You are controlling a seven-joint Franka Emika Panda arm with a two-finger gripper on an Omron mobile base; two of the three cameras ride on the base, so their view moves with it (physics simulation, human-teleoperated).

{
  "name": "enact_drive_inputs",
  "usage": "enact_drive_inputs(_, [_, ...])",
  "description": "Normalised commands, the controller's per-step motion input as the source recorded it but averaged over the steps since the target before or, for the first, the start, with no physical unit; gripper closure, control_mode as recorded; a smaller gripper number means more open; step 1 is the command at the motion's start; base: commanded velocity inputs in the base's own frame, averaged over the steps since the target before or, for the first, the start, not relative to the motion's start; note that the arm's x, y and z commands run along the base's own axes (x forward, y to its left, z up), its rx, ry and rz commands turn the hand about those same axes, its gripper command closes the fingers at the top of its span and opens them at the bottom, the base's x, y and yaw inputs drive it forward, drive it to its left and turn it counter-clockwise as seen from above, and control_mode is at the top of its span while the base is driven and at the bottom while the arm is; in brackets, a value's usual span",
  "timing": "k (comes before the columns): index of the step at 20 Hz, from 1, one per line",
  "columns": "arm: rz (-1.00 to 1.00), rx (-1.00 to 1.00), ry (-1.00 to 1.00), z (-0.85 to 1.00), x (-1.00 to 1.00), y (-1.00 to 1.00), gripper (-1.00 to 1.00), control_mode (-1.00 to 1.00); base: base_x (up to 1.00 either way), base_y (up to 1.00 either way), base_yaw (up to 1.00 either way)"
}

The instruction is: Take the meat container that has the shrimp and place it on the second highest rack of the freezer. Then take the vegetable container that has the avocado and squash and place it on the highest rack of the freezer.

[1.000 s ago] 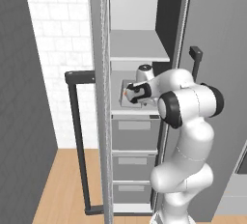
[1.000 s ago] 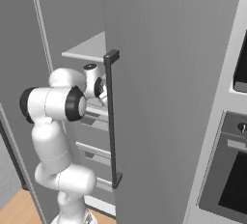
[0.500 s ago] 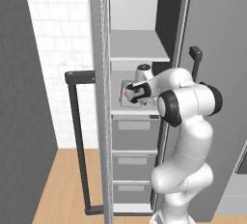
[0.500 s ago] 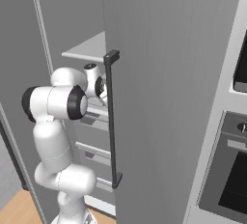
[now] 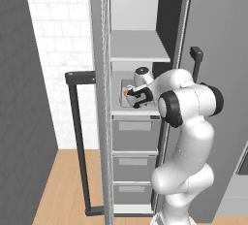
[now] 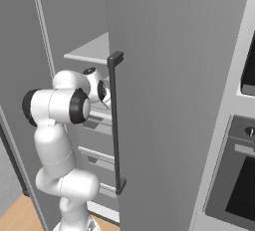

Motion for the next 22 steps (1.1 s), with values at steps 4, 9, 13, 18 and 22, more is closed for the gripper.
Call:
enact_drive_inputs(4, [0.0,-0.01,0.0,-0.01,0.0,0.0,-1.0,-1.0,0.0,0.0,0.0])
enact_drive_inputs(9, [0.0,-0.04,0.0,0.04,0.0,0.0,-1.0,-1.0,0.0,0.0,0.0])
enact_drive_inputs(13, [0.0,-0.04,0.0,0.02,0.01,0.0,-1.0,-1.0,0.0,0.0,0.0])
enact_drive_inputs(18, [0.0,-0.03,-0.06,0.02,-0.09,0.0,-1.0,-1.0,0.0,0.0,0.0])
enact_drive_inputs(22, [0.0,0.0,-0.12,0.26,-0.24,0.0,-1.0,-1.0,0.0,0.0,0.0])
